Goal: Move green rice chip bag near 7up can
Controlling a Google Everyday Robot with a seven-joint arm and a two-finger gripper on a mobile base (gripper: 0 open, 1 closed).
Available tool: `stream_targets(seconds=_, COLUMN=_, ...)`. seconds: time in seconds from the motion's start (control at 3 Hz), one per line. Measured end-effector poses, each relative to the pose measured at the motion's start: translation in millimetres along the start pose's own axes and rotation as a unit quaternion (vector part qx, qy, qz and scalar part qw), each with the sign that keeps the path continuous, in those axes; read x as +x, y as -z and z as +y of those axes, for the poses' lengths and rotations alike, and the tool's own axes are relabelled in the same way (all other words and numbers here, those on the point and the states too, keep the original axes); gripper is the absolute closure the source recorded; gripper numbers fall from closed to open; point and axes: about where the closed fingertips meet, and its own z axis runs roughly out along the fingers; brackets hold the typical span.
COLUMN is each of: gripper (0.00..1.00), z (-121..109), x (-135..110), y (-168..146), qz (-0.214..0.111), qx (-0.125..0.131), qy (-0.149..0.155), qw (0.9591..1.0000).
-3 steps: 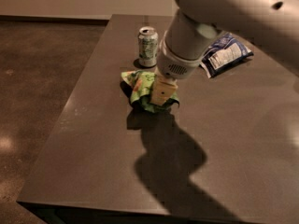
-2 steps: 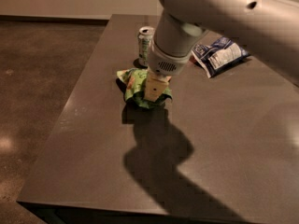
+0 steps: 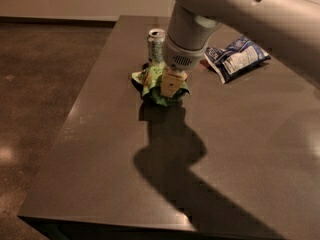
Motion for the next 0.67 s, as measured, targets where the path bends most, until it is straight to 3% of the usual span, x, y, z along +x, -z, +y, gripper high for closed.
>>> stream_targets(seconds=0.33, gripper=0.0, z=-2.8, x=60.4, y=11.1, qz=0.019, qx=-0.013, qy=0.005, qw=0.9997)
stream_targets(seconds=0.67, gripper=0.0, z=-2.8, x=60.4, y=11.1, qz=0.019, qx=-0.013, qy=0.005, qw=0.9997)
